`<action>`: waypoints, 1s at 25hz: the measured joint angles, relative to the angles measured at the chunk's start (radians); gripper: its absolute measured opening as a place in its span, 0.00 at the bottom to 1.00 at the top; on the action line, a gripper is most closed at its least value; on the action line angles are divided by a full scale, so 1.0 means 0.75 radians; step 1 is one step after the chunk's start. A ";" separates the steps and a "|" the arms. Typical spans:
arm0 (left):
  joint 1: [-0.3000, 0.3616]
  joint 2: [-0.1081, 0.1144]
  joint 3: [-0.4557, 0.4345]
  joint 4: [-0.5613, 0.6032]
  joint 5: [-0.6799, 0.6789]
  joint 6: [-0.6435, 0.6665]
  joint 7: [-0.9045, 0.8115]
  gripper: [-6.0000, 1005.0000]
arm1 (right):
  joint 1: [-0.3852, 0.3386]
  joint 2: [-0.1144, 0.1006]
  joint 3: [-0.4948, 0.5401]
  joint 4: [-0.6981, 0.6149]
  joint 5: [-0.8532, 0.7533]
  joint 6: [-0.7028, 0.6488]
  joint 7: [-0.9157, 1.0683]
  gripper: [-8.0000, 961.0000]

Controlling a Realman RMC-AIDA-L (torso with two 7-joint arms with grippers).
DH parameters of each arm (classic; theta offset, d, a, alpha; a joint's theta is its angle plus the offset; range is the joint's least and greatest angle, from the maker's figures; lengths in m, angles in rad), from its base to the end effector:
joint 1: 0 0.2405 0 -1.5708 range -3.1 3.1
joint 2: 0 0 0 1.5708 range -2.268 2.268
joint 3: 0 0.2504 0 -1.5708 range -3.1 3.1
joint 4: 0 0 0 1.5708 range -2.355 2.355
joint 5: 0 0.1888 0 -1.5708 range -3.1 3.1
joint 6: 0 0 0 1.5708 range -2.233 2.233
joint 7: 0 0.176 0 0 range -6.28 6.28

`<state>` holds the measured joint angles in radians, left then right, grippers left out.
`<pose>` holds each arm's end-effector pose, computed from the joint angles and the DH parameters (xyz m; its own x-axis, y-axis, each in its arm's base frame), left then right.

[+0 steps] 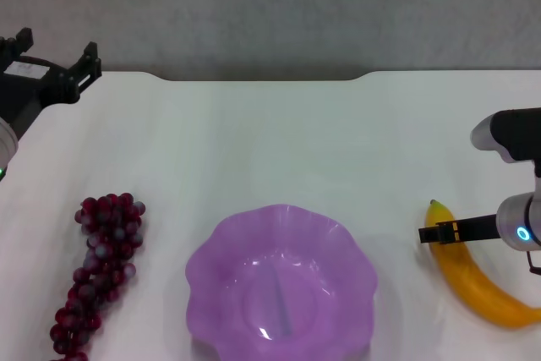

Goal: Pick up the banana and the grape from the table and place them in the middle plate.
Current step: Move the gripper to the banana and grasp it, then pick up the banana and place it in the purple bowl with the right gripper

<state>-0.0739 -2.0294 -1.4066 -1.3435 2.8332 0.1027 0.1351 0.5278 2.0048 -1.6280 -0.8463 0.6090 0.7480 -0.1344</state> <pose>-0.2326 0.3727 0.0531 0.8196 0.0879 0.5661 0.5727 -0.1519 -0.8056 0.3056 0.3734 -0.0553 0.4401 -0.8620 -0.2515 -0.7560 -0.2046 -0.6218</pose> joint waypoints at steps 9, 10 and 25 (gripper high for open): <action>0.001 0.000 0.000 -0.002 0.000 0.000 0.001 0.87 | 0.001 -0.001 0.010 0.018 0.000 -0.023 -0.003 0.64; 0.001 0.000 0.000 -0.002 0.000 0.000 0.001 0.87 | 0.000 -0.002 0.010 0.019 0.000 -0.025 -0.003 0.62; 0.023 0.000 0.000 -0.013 0.000 0.006 0.001 0.87 | -0.088 -0.004 0.089 -0.267 -0.003 0.070 -0.122 0.52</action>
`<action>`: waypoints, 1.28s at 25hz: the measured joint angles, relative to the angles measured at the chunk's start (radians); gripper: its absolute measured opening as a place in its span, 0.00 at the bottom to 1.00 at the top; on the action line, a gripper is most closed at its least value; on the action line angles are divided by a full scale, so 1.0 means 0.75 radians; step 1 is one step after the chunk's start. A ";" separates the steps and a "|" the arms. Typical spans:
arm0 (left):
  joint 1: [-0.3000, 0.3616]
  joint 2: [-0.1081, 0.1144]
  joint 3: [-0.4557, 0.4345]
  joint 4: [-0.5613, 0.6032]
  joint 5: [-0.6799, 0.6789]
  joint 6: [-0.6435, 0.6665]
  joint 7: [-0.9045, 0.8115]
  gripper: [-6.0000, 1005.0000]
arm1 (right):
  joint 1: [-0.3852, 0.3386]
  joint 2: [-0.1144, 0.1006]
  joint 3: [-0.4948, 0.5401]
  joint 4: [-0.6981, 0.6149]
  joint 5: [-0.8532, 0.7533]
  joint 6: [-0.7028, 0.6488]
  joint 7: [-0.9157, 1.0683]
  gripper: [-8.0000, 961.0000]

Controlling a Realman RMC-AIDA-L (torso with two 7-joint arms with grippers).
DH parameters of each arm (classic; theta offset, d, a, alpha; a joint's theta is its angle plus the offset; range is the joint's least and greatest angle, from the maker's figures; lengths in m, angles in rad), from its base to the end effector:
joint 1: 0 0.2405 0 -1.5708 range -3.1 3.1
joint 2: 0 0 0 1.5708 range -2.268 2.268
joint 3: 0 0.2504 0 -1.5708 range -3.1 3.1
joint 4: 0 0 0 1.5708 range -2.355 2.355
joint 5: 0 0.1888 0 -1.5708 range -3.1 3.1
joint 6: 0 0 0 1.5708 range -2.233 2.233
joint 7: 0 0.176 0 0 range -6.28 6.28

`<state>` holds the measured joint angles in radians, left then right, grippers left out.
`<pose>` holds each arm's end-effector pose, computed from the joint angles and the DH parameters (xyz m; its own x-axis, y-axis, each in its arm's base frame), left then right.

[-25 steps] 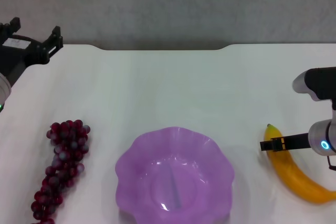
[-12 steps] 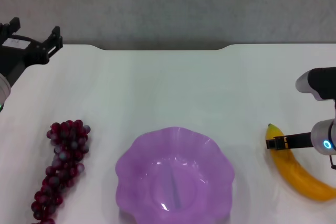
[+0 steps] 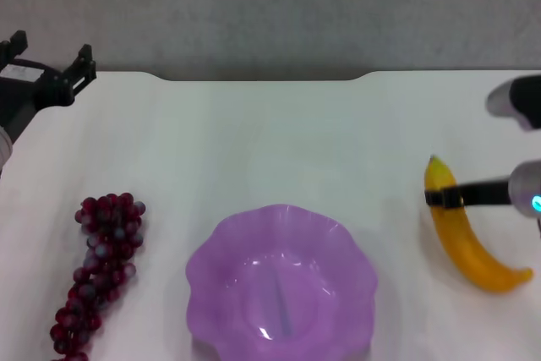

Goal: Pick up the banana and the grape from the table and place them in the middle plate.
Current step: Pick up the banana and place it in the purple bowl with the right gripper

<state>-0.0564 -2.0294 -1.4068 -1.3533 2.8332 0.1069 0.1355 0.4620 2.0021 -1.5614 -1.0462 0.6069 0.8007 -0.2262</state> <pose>-0.2354 0.3691 0.0551 0.8180 0.0886 0.5684 0.5752 -0.1428 -0.8055 0.2800 0.3831 -0.0305 0.5402 -0.7887 -0.2937 -0.7362 -0.2737 -0.6190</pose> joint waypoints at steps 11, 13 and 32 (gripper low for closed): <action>0.003 0.000 0.005 -0.005 0.000 -0.004 -0.001 0.87 | -0.183 0.001 0.056 -0.637 -0.048 0.275 -0.044 0.52; 0.004 0.000 0.003 -0.006 0.000 -0.004 -0.001 0.87 | -0.199 0.002 0.050 -0.703 -0.048 0.307 -0.047 0.51; 0.004 0.000 0.000 -0.020 0.000 0.002 -0.001 0.87 | -0.002 0.004 -0.408 -0.882 0.011 0.454 -0.097 0.51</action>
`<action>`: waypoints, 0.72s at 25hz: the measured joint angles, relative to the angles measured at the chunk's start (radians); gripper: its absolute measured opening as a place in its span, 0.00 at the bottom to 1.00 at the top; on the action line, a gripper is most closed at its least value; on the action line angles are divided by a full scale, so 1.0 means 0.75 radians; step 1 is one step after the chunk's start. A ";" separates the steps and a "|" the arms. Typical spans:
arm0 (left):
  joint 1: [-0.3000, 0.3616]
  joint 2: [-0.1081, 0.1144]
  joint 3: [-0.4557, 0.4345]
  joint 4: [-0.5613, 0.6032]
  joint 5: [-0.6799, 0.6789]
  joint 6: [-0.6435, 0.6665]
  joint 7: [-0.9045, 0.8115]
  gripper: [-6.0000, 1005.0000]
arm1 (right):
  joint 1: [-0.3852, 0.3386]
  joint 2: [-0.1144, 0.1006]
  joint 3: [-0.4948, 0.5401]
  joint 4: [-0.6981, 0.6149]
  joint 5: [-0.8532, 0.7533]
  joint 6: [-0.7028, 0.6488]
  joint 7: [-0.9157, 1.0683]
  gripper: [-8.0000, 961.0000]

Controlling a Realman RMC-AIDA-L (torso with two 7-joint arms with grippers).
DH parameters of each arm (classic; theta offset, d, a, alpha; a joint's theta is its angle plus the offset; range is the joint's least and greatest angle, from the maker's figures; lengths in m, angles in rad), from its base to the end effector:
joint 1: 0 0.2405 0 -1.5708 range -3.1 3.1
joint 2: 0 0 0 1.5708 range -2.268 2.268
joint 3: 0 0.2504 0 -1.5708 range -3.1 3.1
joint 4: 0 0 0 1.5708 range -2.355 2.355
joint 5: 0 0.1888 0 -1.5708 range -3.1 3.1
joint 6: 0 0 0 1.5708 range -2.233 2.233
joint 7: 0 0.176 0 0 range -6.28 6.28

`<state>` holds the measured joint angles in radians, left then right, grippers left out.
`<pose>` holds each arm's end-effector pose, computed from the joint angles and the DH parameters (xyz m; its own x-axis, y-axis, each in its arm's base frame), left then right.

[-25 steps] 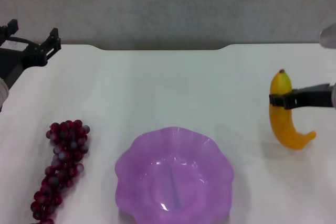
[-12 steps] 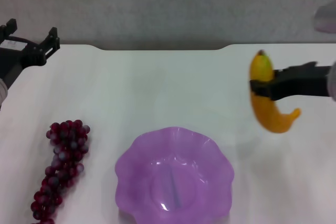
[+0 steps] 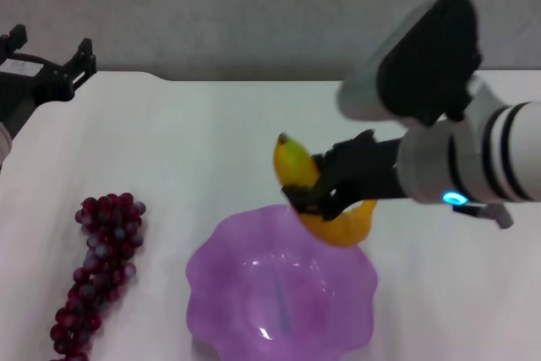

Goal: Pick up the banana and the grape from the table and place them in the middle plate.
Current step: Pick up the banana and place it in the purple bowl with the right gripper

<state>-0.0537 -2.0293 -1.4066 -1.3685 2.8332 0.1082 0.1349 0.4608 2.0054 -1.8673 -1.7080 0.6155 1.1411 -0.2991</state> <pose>-0.2312 0.3690 0.0575 0.8169 0.0749 0.5719 0.5763 -0.1437 -0.8045 0.1095 0.3206 -0.0580 0.9220 -0.3853 -0.0371 -0.3549 -0.8031 -0.4787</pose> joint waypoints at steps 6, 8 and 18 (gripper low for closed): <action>-0.001 0.000 0.000 0.000 0.000 0.003 0.000 0.87 | 0.064 0.002 -0.058 0.136 0.038 -0.017 -0.003 0.51; -0.002 0.000 0.000 -0.001 0.000 0.004 0.000 0.87 | 0.106 0.002 -0.078 0.238 0.091 -0.037 -0.016 0.51; -0.009 0.000 0.000 -0.002 0.000 0.004 0.001 0.87 | 0.238 0.003 -0.179 0.545 0.224 -0.149 -0.050 0.51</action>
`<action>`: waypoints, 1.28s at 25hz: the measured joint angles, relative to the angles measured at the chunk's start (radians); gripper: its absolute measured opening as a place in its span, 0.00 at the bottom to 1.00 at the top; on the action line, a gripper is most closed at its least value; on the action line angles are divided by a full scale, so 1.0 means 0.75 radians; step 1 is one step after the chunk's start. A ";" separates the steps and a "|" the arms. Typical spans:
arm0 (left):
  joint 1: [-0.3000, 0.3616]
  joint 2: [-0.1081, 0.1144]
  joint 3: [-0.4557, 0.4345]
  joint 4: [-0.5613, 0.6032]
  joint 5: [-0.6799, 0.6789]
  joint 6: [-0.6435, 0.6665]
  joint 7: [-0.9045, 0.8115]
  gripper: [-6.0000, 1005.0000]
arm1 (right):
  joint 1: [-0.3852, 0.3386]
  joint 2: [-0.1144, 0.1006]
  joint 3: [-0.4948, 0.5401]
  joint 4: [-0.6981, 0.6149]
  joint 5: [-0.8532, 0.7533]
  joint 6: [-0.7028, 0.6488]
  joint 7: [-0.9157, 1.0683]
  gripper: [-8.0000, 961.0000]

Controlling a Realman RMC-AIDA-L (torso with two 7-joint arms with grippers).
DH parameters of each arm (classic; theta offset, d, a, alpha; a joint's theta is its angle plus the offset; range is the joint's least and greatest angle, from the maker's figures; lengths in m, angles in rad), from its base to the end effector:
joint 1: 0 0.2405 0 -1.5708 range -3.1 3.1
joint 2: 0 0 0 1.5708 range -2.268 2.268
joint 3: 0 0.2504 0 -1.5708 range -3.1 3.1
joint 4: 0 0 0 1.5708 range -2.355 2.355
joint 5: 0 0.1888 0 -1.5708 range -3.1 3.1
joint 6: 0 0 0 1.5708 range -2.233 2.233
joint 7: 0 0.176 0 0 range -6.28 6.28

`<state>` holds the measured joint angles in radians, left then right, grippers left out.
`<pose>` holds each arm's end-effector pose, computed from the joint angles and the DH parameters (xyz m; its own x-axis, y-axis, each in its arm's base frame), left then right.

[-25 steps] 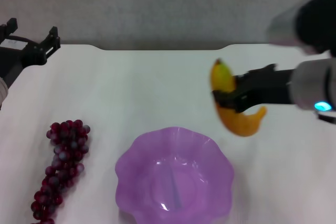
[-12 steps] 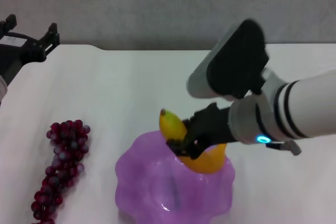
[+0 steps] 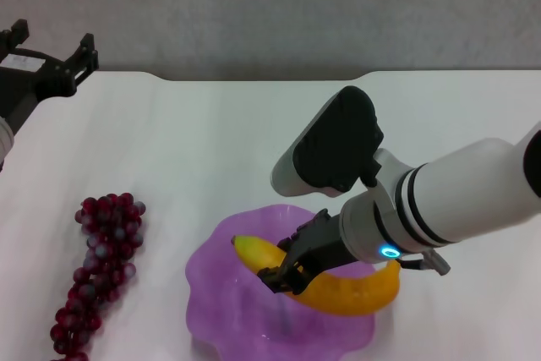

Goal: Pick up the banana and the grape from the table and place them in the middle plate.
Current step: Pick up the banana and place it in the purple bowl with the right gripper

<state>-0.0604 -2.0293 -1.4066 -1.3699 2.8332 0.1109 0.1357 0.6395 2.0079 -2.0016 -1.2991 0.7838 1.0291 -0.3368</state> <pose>-0.2279 0.3707 0.0580 0.8177 0.0653 0.5719 0.5748 -0.1475 -0.8049 0.1404 0.3215 -0.1195 0.8795 -0.4607 0.1195 -0.3978 -0.8494 -0.3468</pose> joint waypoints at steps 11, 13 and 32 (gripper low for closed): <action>0.001 0.000 0.000 0.000 0.000 0.002 -0.001 0.87 | 0.025 -0.002 -0.017 0.037 0.000 -0.017 -0.003 0.51; 0.003 0.000 0.000 0.000 0.000 0.001 -0.001 0.87 | 0.027 -0.002 -0.023 0.035 0.002 -0.017 -0.019 0.53; 0.008 0.000 0.000 0.000 0.000 -0.004 0.000 0.87 | 0.009 0.000 -0.012 -0.006 0.010 -0.019 -0.035 0.69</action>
<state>-0.0543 -2.0293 -1.4066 -1.3698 2.8332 0.1076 0.1355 0.6459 2.0078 -2.0106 -1.3038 0.7916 1.0152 -0.3630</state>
